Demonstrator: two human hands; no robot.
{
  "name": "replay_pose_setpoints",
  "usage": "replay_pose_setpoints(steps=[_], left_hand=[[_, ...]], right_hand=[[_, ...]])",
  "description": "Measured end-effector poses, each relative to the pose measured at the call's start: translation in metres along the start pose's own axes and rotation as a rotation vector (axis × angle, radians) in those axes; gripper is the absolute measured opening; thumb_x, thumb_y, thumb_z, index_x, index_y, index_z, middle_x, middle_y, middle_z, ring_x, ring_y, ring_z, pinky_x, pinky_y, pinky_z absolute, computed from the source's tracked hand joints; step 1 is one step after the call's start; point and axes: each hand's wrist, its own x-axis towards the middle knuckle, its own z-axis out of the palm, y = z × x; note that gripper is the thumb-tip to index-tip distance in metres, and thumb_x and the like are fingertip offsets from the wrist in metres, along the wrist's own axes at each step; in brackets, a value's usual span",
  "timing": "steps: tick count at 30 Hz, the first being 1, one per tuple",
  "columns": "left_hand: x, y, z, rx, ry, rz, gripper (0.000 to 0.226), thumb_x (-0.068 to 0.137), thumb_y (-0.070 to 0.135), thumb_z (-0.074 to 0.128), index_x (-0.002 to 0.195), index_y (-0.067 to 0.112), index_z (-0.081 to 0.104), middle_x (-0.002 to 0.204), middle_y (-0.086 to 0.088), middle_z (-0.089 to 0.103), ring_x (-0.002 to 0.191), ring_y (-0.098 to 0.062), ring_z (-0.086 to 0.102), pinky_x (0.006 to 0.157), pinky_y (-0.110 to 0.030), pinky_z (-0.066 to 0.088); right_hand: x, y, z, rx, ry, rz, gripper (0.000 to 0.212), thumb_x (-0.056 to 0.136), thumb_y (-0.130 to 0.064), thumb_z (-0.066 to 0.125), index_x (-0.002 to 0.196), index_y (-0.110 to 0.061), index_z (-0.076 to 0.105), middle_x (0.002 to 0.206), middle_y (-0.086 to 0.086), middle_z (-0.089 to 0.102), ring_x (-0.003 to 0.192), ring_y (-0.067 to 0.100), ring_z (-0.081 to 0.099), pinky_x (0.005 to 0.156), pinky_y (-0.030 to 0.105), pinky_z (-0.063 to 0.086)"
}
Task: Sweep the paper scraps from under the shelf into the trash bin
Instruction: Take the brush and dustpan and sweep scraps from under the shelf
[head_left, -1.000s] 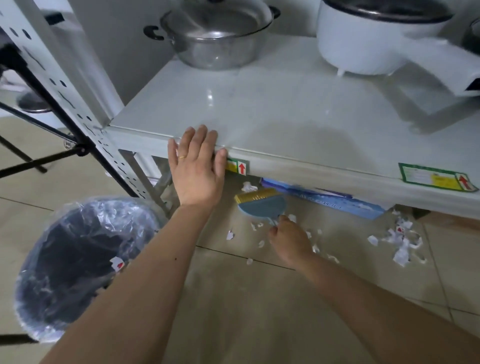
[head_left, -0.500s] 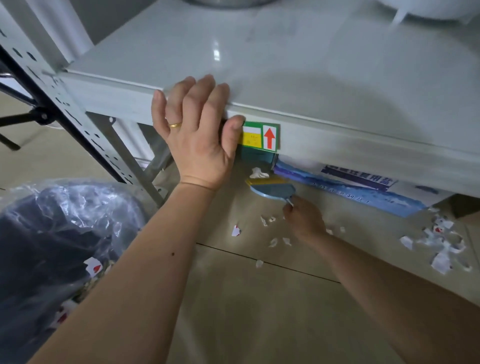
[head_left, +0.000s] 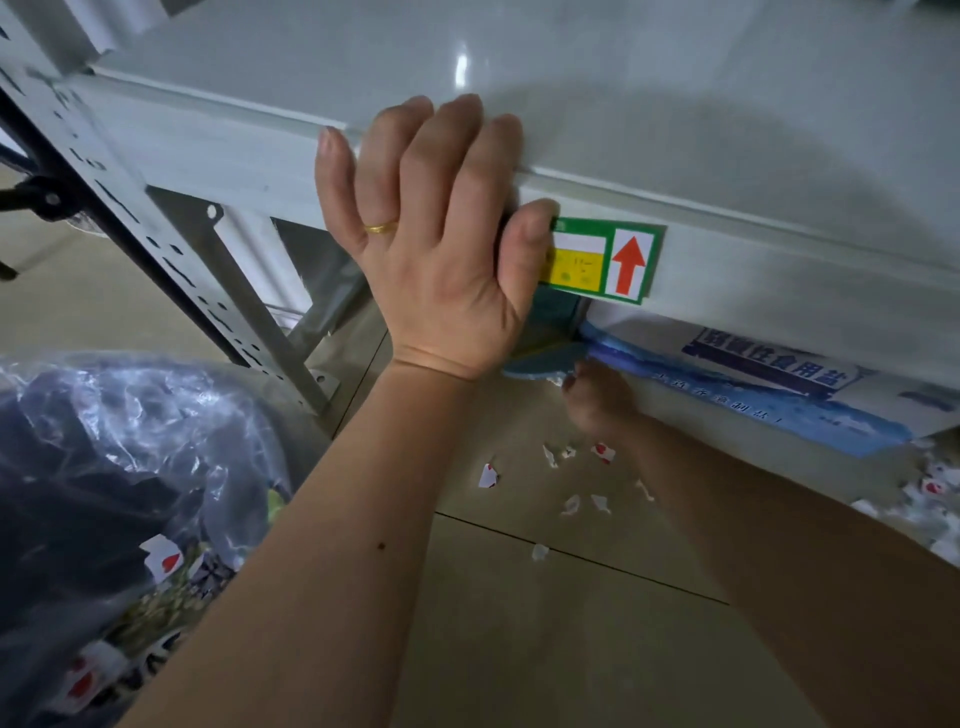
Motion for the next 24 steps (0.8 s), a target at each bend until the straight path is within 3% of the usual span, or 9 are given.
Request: replay_pose_setpoints(steps=[5,9,14,19,21,24], left_hand=[[0.001,0.001,-0.003,-0.008,-0.017,-0.012,0.044,0.096,0.043,0.018,0.104,0.018,0.053,0.1,-0.01,0.069,0.108,-0.022,0.046,0.115,-0.025,0.004],[0.002,0.0,-0.005,-0.034,-0.018,-0.011,0.045,0.097,0.043,0.018,0.104,0.016,0.054,0.108,0.0,0.053,0.109,-0.022,0.046,0.116,-0.027,0.004],[0.002,0.003,-0.011,-0.043,-0.075,-0.036,0.044,0.097,0.043,0.019,0.107,0.016,0.052,0.112,0.001,0.047,0.111,-0.023,0.044,0.116,-0.029,0.002],[0.003,0.005,-0.014,-0.021,-0.121,-0.038,0.044,0.097,0.043,0.017,0.109,0.017,0.05,0.114,0.001,0.045,0.113,-0.023,0.043,0.116,-0.03,0.002],[0.002,0.004,-0.014,-0.02,-0.128,-0.04,0.044,0.097,0.043,0.016,0.111,0.017,0.049,0.115,0.001,0.045,0.113,-0.023,0.043,0.117,-0.03,0.001],[0.003,0.004,-0.012,-0.018,-0.122,-0.03,0.045,0.097,0.042,0.016,0.11,0.016,0.05,0.115,0.001,0.045,0.113,-0.023,0.043,0.116,-0.029,0.0]], right_hand=[[-0.014,0.017,0.008,-0.028,-0.096,0.036,0.039,0.099,-0.017,0.037,0.134,-0.002,0.047,0.138,0.018,0.051,0.128,0.031,0.049,0.104,0.035,0.039],[-0.047,0.051,0.001,-0.134,-0.171,0.069,0.037,0.098,-0.018,0.041,0.132,-0.012,0.051,0.137,0.012,0.052,0.126,0.028,0.05,0.105,0.036,0.041],[-0.08,0.083,-0.017,-0.137,-0.204,0.09,0.026,0.096,-0.021,0.041,0.119,-0.015,0.053,0.142,0.015,0.041,0.116,0.032,0.056,0.087,0.032,0.043],[-0.092,0.051,-0.016,-0.171,-0.112,-0.14,0.045,0.098,-0.018,0.038,0.142,-0.021,0.037,0.134,0.009,0.048,0.122,0.029,0.046,0.094,0.036,0.041],[-0.091,0.028,-0.007,-0.168,-0.136,-0.255,0.047,0.1,-0.016,0.034,0.146,-0.019,0.031,0.129,0.012,0.05,0.115,0.029,0.053,0.087,0.036,0.044],[-0.087,0.002,0.011,-0.165,-0.223,-0.313,0.045,0.101,-0.022,0.031,0.146,-0.018,0.03,0.13,0.016,0.048,0.114,0.034,0.056,0.09,0.039,0.046]])
